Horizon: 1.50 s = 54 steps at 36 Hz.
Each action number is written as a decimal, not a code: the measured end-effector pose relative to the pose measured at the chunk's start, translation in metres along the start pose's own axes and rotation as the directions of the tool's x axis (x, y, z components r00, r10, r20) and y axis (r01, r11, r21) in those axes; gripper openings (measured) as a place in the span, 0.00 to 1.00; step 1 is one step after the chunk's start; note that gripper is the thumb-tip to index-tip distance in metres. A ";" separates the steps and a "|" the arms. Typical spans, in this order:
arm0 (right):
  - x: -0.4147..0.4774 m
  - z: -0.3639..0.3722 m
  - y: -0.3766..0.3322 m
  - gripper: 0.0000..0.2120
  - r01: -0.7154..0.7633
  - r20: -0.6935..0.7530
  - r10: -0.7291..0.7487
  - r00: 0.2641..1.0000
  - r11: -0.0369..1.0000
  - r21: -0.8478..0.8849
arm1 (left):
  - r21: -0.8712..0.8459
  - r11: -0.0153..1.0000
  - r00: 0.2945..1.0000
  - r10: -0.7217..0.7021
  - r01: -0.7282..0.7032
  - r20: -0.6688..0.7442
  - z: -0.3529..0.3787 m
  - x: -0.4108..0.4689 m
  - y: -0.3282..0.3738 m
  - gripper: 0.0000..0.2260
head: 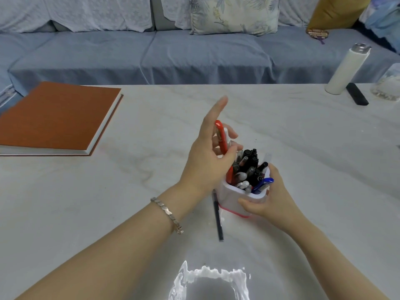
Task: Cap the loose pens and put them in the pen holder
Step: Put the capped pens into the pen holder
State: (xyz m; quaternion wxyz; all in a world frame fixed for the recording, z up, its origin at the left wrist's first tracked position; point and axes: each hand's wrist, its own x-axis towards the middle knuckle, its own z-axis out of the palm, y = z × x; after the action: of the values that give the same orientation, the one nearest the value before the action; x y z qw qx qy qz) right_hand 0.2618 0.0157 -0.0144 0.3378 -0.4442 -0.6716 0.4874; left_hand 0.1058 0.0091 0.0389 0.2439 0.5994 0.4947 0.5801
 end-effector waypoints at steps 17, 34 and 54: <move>0.003 0.001 0.003 0.25 -0.001 0.087 -0.009 0.996 0.994 0.113 | 0.370 0.928 0.993 -0.003 -0.042 0.121 0.019 -0.021 -0.034 0.17; 0.004 -0.001 0.014 0.32 -0.027 -0.019 0.028 0.999 0.999 0.020 | 0.580 0.647 0.749 -0.656 0.495 0.093 0.003 -0.072 -0.072 0.23; 0.002 -0.001 0.010 0.32 -0.037 -0.006 0.037 0.999 0.999 0.032 | -0.111 0.833 0.821 -0.554 0.543 -0.137 -0.031 -0.028 -0.032 0.14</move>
State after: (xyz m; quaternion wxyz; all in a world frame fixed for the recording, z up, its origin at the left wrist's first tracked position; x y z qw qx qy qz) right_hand 0.2647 0.0196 -0.0239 0.3380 -0.4530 -0.6542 0.5026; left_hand 0.0719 -0.0121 0.0050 0.3788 0.3739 0.6446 0.5488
